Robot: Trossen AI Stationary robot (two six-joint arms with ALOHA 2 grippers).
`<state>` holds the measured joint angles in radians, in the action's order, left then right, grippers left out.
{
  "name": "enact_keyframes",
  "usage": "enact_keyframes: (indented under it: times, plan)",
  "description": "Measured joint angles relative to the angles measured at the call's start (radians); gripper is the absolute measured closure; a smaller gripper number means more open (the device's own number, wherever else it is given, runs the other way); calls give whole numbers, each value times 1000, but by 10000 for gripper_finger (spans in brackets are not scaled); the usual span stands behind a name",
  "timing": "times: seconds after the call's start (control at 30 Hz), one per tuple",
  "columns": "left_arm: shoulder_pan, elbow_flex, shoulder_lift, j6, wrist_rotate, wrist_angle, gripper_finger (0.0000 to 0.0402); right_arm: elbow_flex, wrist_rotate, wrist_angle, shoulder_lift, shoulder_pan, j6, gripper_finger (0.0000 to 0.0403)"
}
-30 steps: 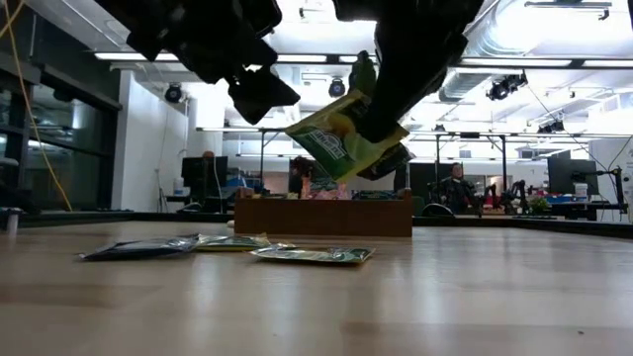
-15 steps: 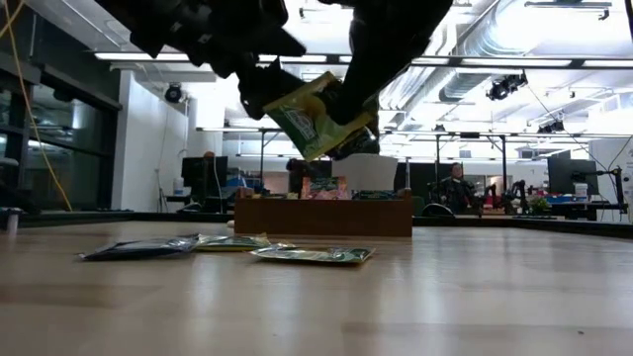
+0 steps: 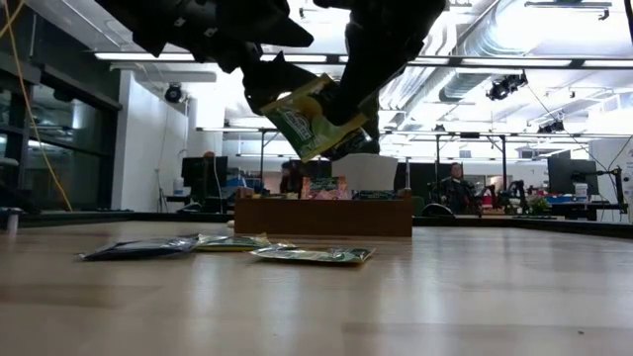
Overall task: Pick & Place Tea
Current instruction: Put the yellow tea bag into the left section of the wooden organizer
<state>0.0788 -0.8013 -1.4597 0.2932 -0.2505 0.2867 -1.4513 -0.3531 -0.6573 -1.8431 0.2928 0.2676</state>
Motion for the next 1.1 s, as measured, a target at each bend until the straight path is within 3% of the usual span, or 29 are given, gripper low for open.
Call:
enact_keyframes:
  times: [0.6, 1.1]
  plan:
    - [0, -1, -60, 0, 20, 12, 175, 0, 11, 29, -1, -1, 4, 403]
    - [0, -1, -61, -33, 21, 13, 393, 0, 3, 30, -1, -1, 20, 403]
